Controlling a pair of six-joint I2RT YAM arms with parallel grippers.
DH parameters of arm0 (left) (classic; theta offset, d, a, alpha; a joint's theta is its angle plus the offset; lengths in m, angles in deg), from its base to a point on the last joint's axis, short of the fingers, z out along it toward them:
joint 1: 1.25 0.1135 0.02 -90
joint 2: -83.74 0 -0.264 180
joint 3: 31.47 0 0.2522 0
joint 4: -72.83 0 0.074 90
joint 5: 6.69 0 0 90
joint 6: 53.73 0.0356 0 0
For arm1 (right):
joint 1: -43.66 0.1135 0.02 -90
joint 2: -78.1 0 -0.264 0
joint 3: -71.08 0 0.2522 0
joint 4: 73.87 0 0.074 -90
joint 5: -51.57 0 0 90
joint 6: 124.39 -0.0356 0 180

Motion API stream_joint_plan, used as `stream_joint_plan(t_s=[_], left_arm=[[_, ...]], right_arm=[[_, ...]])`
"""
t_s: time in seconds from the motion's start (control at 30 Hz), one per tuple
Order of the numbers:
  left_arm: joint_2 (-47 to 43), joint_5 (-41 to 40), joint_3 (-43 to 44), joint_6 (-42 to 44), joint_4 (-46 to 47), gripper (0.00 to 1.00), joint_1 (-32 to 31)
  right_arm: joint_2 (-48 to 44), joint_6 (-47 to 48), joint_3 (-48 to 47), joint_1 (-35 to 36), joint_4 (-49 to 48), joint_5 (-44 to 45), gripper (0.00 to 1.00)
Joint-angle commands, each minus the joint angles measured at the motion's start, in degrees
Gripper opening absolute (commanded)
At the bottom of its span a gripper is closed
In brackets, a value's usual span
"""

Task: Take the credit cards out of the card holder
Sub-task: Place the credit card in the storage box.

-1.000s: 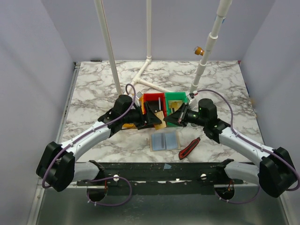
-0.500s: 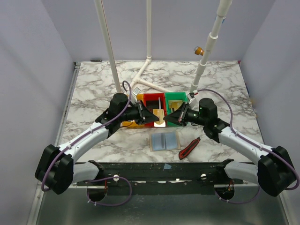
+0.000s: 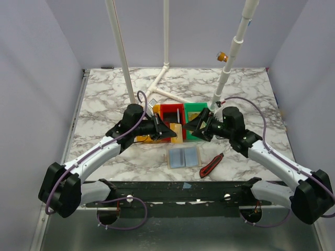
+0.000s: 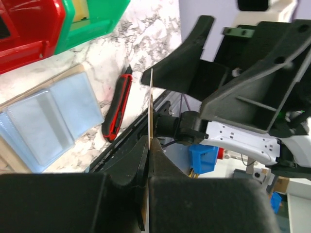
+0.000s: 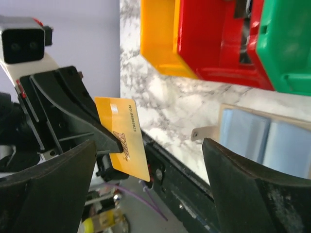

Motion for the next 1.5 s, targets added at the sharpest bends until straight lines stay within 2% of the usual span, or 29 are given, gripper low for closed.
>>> stream_joint_plan(t_s=[0.0, 0.13, 0.23, 0.43, 0.67, 0.97, 1.47], left_arm=[[-0.9, -3.5, 4.1, 4.5, -6.0, 0.0, -0.6], [2.0, -7.1, 9.3, 8.5, -12.4, 0.0, -1.7], [5.3, -8.5, 13.0, 9.1, -13.6, 0.0, -2.4], [16.4, -12.4, 22.5, 10.0, -15.1, 0.0, -4.9], [29.0, -17.0, 33.5, 10.5, -17.0, 0.0, -7.1], [40.8, -22.0, 43.9, 9.1, -18.8, 0.0, -8.9], [51.9, -23.0, 52.8, 7.8, -18.8, 0.0, -9.6]], right_arm=[[-4.0, 5.2, -4.0, 0.0, 14.1, 12.7, 0.94], [-7.7, 6.2, -4.8, 0.0, 20.4, 20.8, 0.97], [-10.6, 6.0, -5.1, 0.0, 24.3, 26.7, 0.97], [-16.7, 5.4, -4.6, 0.0, 28.3, 32.0, 0.99], [-19.6, 5.5, -4.6, 0.0, 30.0, 32.8, 0.99], [-20.2, 6.0, -4.7, 0.0, 30.2, 32.6, 0.99], [-19.7, 6.5, -4.3, 0.0, 29.3, 30.8, 0.99]])
